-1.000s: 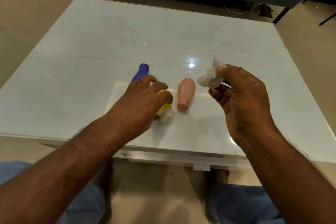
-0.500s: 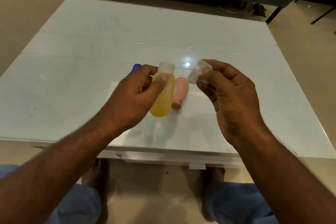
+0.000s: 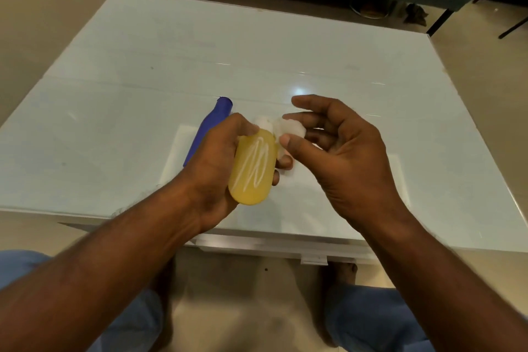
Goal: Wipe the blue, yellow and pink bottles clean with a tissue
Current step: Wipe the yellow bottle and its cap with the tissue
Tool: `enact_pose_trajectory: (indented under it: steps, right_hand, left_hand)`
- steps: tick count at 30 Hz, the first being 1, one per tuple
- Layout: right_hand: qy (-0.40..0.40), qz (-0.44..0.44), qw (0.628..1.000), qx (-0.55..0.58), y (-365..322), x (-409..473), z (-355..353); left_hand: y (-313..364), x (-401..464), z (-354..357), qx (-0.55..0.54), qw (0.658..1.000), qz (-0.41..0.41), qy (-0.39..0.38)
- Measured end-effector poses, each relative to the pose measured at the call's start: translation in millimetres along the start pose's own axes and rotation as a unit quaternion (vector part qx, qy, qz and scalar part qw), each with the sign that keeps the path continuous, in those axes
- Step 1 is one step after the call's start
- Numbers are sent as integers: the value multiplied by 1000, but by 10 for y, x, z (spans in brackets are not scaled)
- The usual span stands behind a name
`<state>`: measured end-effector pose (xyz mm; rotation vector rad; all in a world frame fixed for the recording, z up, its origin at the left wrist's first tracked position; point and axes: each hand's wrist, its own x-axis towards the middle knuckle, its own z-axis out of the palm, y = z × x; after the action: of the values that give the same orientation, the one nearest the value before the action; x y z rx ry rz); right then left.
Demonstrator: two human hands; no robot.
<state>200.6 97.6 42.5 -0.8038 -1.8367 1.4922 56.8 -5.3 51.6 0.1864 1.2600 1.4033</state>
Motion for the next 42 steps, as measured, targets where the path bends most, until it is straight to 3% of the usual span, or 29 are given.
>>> enact_pose_trajectory:
  steps: [8, 13, 16, 21, 28, 42]
  right_hand:
    - [17, -54, 995, -81, 22, -6, -20]
    - [-44, -102, 984, -137, 65, -78, 100]
    - [-21, -99, 986, -134, 27, -52, 73]
    - [40, -90, 988, -116, -8, -21, 28]
    - [23, -52, 996, -63, -54, -31, 33]
    - [55, -43, 994, -78, -71, -16, 40]
  left_hand:
    - [-28, 40, 14, 20, 1000, -16, 4]
    - [-53, 53, 10, 40, 995, 14, 87]
    - [-54, 76, -1, 66, 993, 20, 96]
    - [-36, 55, 39, 89, 994, 21, 61]
    - [-6, 19, 53, 72, 997, 10, 39]
    - [22, 33, 32, 62, 997, -14, 33]
